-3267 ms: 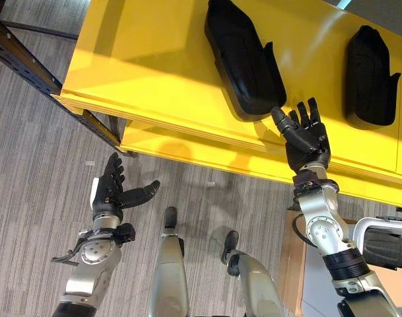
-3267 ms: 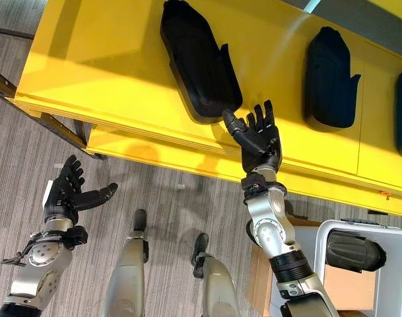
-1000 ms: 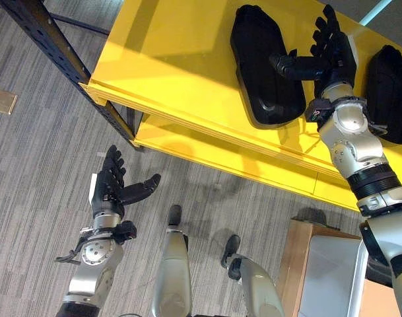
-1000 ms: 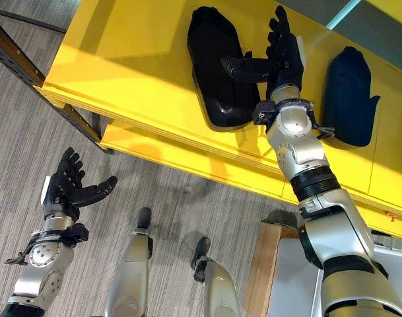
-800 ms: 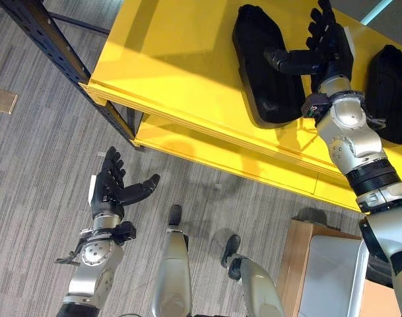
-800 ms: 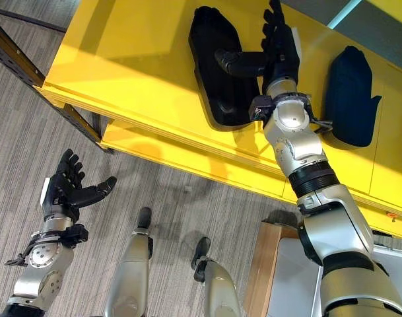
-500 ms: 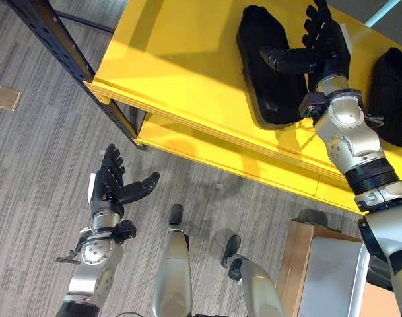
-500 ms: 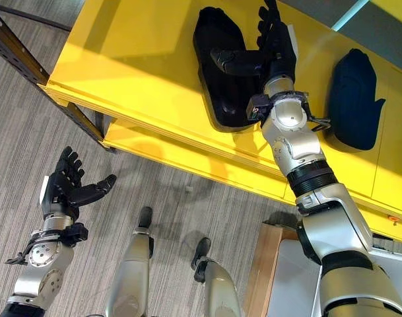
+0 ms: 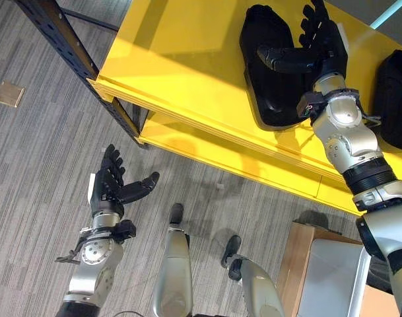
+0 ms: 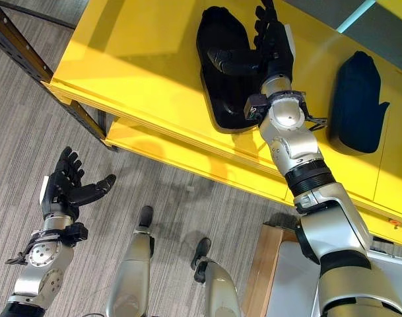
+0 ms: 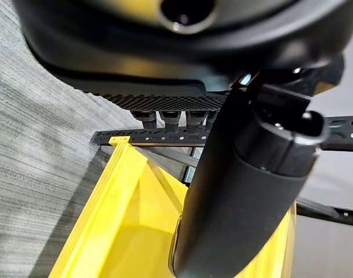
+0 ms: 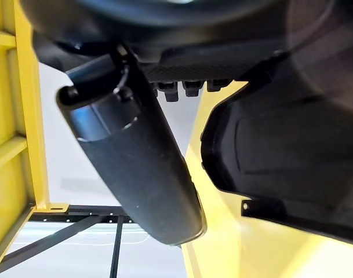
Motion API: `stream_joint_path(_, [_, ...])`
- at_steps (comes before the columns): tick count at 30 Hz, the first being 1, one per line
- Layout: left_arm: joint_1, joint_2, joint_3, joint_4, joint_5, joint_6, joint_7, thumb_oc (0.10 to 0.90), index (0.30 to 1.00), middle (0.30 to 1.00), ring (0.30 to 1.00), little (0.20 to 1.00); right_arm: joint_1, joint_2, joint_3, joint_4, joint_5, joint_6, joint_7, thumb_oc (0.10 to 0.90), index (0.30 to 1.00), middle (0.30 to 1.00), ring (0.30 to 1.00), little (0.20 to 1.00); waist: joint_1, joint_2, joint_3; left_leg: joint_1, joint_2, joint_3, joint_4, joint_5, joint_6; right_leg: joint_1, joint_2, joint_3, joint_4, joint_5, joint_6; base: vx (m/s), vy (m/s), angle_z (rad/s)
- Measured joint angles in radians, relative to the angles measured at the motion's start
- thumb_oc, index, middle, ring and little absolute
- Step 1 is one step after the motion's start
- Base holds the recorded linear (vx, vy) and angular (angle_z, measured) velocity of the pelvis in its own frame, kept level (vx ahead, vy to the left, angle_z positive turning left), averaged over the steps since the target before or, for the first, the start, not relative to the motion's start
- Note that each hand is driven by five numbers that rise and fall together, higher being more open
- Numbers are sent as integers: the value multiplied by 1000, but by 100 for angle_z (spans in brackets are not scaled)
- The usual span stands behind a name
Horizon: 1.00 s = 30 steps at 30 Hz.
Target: Move parts from the plastic box to the shelf.
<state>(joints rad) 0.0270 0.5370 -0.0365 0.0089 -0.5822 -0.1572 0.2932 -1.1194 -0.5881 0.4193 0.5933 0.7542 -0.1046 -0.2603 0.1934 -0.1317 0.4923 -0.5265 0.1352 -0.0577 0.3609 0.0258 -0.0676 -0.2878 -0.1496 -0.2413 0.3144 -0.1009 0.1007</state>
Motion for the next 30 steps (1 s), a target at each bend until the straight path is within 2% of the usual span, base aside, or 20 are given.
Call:
stream_joint_path(7, [1,0,-1,0,-1,-2,0,900,1000,1000,1000,1000,0,72,1,4,35,0,4,900,1000,1000,1000,1000,-1,2,2,-3,0,-3,1,0,0,-1,0,-4,1,-1,0,0,0,0])
stream_joint_path(16, [8,0,0,1,-1,-3,-1,900,1000,1000,1000,1000,-1,92,0,50,36,-1,8,900,1000,1000,1000,1000,6,8,6,-13,-5,-13,2,1,-1,-3,-1,-13,2,-5,0,2,-1,3])
stream_joint_path(24, [8,1,0,1,-2,-3,-1,900,1000,1000,1000,1000,-23,92,-14,134,49,-19,-1,900,1000,1000,1000,1000,7,27,18,-12,-9,-14,2,4,1,-4,-4,-14,7,-5,0,0,0,0])
stream_joint_path(30, [16,4,-2,-2,-2,-5,-23,900,1000,1000,1000,1000,-100,76,-62,297,51,-31,-2,900,1000,1000,1000,1000,16,51,32,-13,-19,-10,1,7,4,-17,-19,-13,31,-15,2,1,0,1])
